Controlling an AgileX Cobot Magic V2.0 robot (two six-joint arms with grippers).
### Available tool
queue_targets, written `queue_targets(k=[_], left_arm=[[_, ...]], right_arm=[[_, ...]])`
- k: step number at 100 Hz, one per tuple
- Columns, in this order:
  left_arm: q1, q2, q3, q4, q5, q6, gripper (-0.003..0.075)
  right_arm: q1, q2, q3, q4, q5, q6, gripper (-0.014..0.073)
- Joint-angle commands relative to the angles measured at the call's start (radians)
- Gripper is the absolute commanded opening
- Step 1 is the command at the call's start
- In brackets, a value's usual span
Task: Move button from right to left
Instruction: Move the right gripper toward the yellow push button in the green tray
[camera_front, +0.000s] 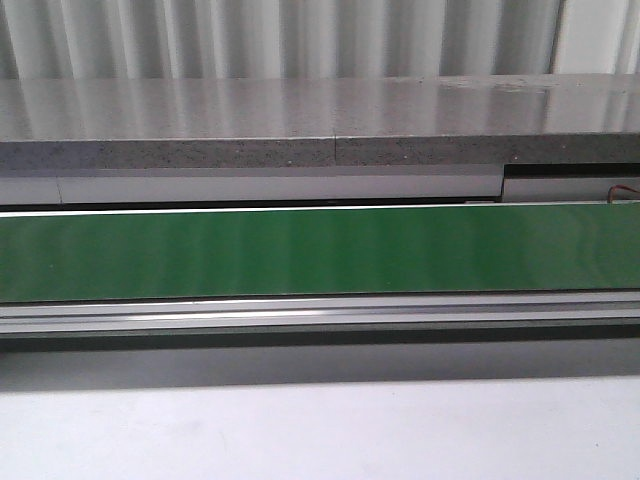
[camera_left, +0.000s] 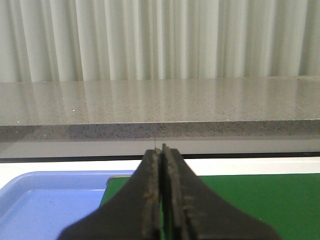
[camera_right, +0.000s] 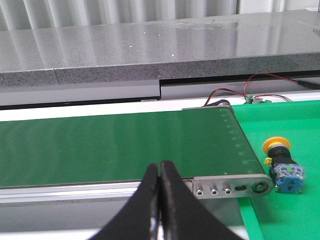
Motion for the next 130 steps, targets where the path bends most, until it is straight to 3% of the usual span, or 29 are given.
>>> queue_targets(k=[1,63,88,98,130], left_arm=[[0.001,-0.035,0.025,-0.001,-0.086,-0.008,-0.0020],[0.001,-0.035,0.025,-0.001,-0.086,-0.008,-0.0020],[0.001,-0.035,0.025,-0.001,-0.086,-0.008,-0.0020],[0.001,-0.035,0.025,-0.001,-0.086,-0.008,-0.0020],[0.001,-0.035,0.025,-0.001,-0.086,-0.008,-0.0020]], right_arm=[[0.001,-0.017,-0.017,0.001,-0.086,-0.004,-0.0068],[0.001,-0.017,-0.017,0.001,-0.089,-0.004,-0.0068],[0.001,-0.017,-0.040,0.001,-0.212,-0.004,-0.0068],[0.000,-0.015,-0.119,0.001,-0.122,-0.004,-0.0068],[0.000,0.170,-0.526,-0.008,0.398,-0.004,-0.0068]])
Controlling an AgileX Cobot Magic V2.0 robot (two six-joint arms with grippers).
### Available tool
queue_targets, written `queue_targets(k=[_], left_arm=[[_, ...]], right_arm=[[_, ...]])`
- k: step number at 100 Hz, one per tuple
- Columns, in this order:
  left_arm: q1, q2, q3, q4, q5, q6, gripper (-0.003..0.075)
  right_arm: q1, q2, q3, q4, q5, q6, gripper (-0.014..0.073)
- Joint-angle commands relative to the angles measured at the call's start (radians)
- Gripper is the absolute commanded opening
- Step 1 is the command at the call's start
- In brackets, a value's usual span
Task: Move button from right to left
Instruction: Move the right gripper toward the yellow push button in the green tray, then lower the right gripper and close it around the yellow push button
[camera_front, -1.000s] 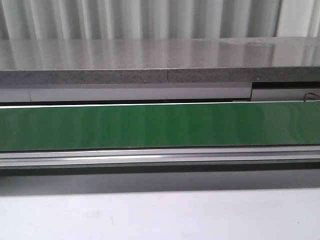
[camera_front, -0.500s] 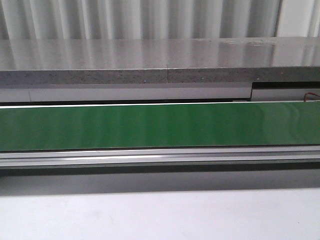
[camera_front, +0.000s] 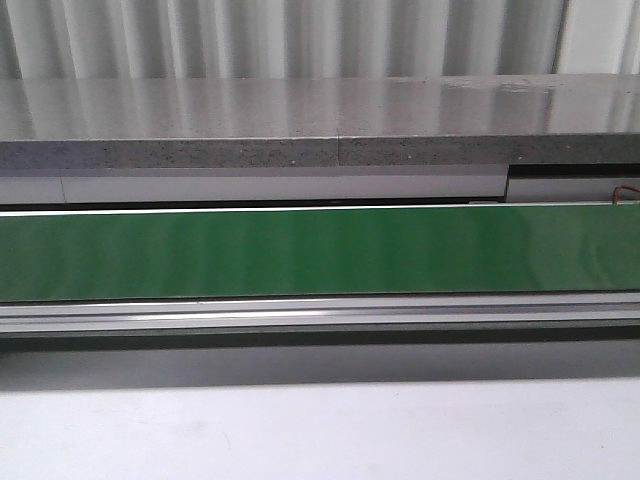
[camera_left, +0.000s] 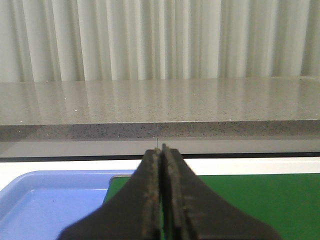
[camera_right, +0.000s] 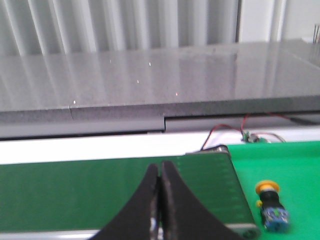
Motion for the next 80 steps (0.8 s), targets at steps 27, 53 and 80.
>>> queue_targets(k=[27,53,80], left_arm=[[0.001,-0.035,0.025,-0.001,-0.086,-0.008,-0.0020],[0.001,-0.035,0.025,-0.001,-0.086,-0.008,-0.0020],[0.001,-0.035,0.025,-0.001,-0.086,-0.008,-0.0020]], right_arm=[[0.000,0.375,-0.415,-0.007,0.471,-0.004,-0.0068],[0.000,0.482,-0.436,0.010,0.494,-0.004,-0.0068],[0.000,0.486,-0.436,0.004,0.530,-0.004,0.0099]])
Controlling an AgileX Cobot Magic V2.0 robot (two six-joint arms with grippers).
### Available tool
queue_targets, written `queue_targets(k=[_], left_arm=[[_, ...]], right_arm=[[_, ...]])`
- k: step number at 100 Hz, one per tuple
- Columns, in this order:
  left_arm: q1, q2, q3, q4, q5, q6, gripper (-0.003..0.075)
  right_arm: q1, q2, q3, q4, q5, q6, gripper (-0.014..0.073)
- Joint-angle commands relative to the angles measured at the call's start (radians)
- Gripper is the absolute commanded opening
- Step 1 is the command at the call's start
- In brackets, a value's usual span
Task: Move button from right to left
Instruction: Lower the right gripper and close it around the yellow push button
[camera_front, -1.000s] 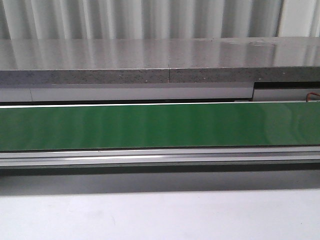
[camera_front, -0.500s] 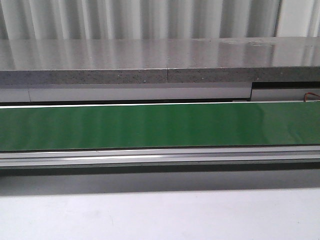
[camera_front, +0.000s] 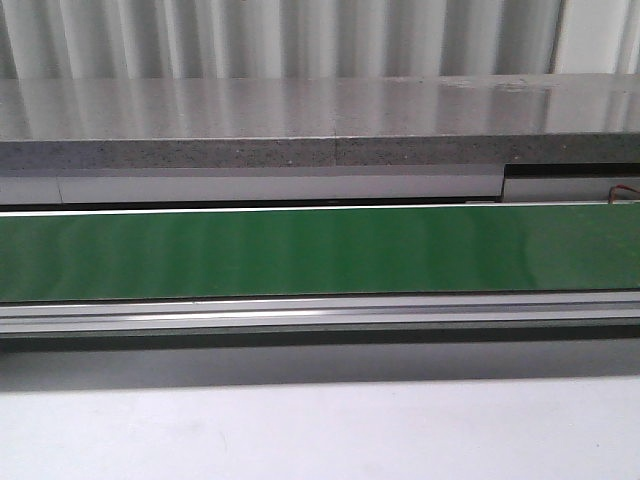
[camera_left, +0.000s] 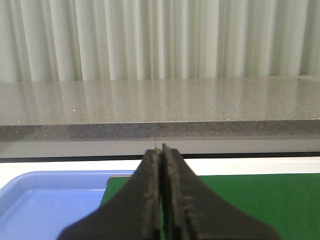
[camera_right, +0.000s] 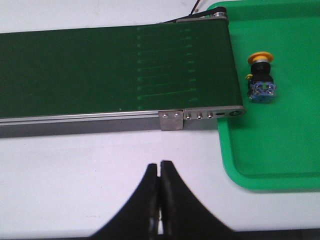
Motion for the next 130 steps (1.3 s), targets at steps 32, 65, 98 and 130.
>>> queue_targets(k=[32,65,98,130], left_arm=[[0.001,-0.035,0.025,-0.001,-0.081,-0.008,-0.0020],[0.001,-0.035,0.025,-0.001,-0.081,-0.008,-0.0020],[0.001,-0.035,0.025,-0.001,-0.081,-0.008,-0.0020],[0.001,-0.035,0.025,-0.001,-0.081,-0.008,-0.0020]], right_arm=[[0.000,0.013,-0.034,0.032,-0.023,0.017,0.0637],[-0.001,0.267,-0.186,-0.066,0.032,0.066,0.0636],[-0.182,0.540,-0.340,-0.118,-0.029,0.030,0.0636],[-0.484,0.817,-0.399,0.089,-0.154,-0.142,0.0635]])
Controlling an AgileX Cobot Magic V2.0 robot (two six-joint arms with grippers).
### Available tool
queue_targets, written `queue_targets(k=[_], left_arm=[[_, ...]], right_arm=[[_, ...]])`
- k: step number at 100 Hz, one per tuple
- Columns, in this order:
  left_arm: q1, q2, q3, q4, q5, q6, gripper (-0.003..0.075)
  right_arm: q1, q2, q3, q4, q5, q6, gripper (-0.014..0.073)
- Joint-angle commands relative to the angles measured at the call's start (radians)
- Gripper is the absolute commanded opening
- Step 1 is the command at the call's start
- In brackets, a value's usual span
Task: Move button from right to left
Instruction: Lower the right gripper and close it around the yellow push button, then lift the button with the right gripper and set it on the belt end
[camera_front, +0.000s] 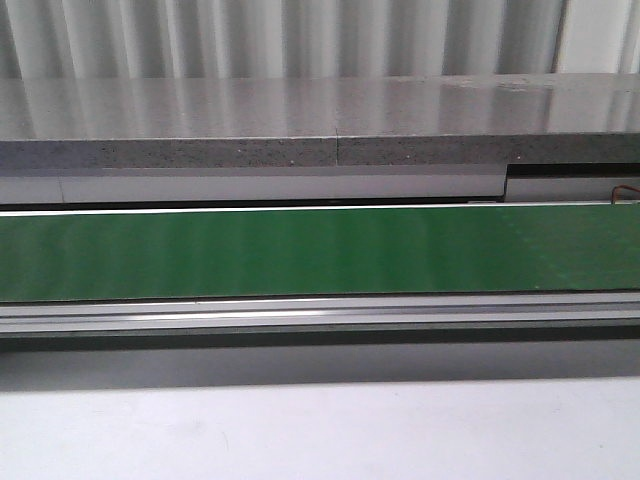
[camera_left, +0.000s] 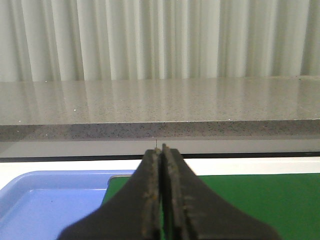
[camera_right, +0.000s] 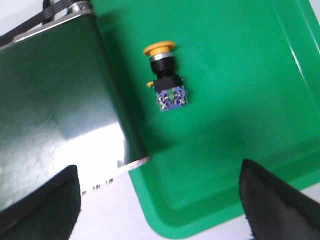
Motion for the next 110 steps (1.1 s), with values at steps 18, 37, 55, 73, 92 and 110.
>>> queue_targets(k=[18,37,55,73,92,110], left_arm=[[0.001,-0.035,0.025,-0.001,-0.081,-0.008,-0.0020],[0.001,-0.035,0.025,-0.001,-0.081,-0.008,-0.0020],[0.001,-0.035,0.025,-0.001,-0.081,-0.008,-0.0020],[0.001,-0.035,0.025,-0.001,-0.081,-0.008,-0.0020],[0.001,-0.035,0.025,-0.001,-0.081,-0.008,-0.0020],[0.001,-0.035,0.025,-0.001,-0.081,-0.008,-0.0020]], right_arm=[[-0.099,0.198,-0.076,0.065,-0.151,-0.080,0.0635],[-0.096,0.322,-0.078,0.102,-0.252,-0.138,0.0635],[-0.096,0.387,-0.078,0.152,-0.304,-0.184,0.0635],[-0.096,0.422,-0.078,0.159,-0.350,-0.189,0.0635],[-0.096,0.458,-0.078,0.162,-0.393,-0.190,0.0635],[-0.096,0.505,-0.079,0.174,-0.407,-0.208,0.0635]])
